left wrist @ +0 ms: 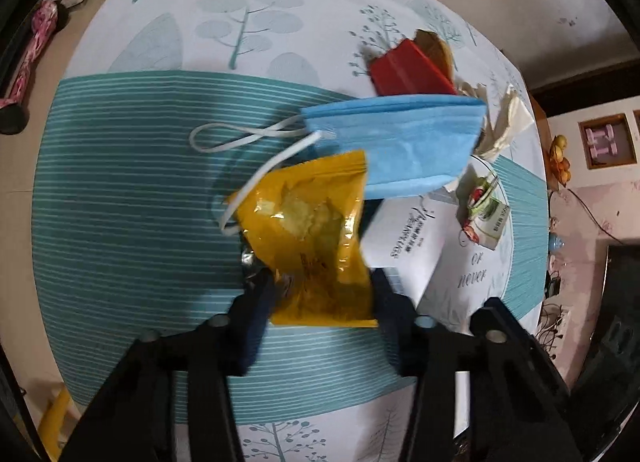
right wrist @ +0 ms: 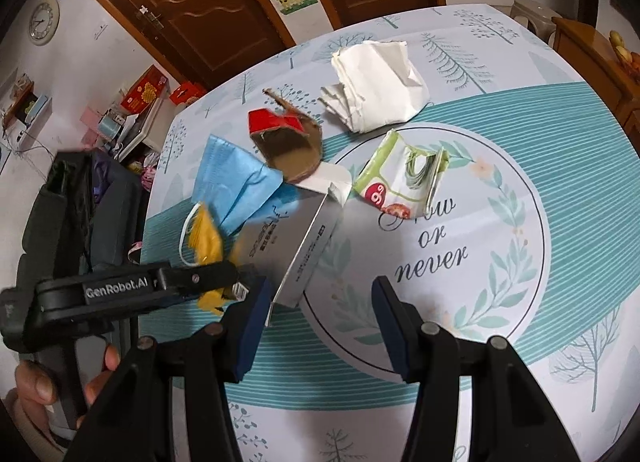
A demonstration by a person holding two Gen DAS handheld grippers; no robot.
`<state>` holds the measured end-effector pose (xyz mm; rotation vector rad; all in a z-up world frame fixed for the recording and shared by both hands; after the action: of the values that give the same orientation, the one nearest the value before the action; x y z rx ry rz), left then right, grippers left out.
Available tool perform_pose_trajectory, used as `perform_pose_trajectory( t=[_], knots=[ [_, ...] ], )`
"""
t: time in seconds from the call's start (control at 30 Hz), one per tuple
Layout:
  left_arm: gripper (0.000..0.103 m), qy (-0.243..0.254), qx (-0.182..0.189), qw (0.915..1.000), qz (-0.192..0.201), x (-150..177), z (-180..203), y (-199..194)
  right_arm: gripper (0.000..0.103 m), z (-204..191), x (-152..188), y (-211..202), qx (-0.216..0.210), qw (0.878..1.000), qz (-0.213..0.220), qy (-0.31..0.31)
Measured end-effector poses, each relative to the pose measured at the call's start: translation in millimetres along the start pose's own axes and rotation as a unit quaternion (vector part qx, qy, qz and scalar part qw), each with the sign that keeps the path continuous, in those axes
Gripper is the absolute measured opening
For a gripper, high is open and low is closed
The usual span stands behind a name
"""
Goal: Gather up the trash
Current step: 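Grasp the yellow snack bag with the left tool while the right tool grasps the green wrapper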
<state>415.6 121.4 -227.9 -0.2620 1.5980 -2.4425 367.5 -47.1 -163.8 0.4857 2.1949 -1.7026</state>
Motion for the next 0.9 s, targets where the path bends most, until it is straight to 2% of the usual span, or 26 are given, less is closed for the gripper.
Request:
perform_pose_trajectory(
  t=[0.07,0.23,0.5,0.73,0.77,0.8,0.87,0.9],
  knots=[
    [0.031,0.001,0.0,1.0,0.007,-1.0,-3.8,-2.9,0.053,5.4,-3.7,-1.7,0.007,1.0,0.005,0.004],
    [0.025,0.019,-0.019,0.9991,0.032,-2.8,-11.1,-12.2,0.053,32.4,-12.7,-6.5,0.031,0.999,0.015,0.03],
    [0.024,0.036,-0.024,0.9986,0.033,5.5,-16.1,-23.4,0.052,79.9,-26.8,3.1,0.06,0.995,0.02,0.072],
    [0.023,0.076,-0.031,0.9966,0.007,19.7,1.0,-12.4,0.052,89.8,-38.2,32.9,0.071,0.996,0.0,0.062],
    [0.023,0.083,-0.032,0.996,0.005,23.0,1.5,-12.4,0.047,88.9,-39.7,33.6,0.078,0.995,0.003,0.054],
    [0.023,0.088,-0.032,0.9956,0.004,25.0,3.5,-12.0,0.032,86.2,-40.7,34.0,0.08,0.996,0.006,0.048],
    [0.023,0.094,-0.031,0.9951,0.0,27.4,6.7,-12.1,0.01,80.8,-38.7,39.0,0.069,0.997,-0.002,0.04],
    [0.023,0.096,-0.028,0.995,-0.002,29.0,8.8,-12.0,0.01,79.9,-37.9,38.8,0.069,0.997,0.0,0.037]
  ],
)
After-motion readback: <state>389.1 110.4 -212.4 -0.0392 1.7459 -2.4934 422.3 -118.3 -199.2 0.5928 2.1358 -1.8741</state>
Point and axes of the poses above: each gripper's, at about its wrist camera, not at the fingertips, and y roughly the way its jaws point, z to its right, x to its underside, the point moved 9 cm from there along y, roughly the way its jaws point, and after that the axes turned 13 degrees about -y, right-handed, at the moved point
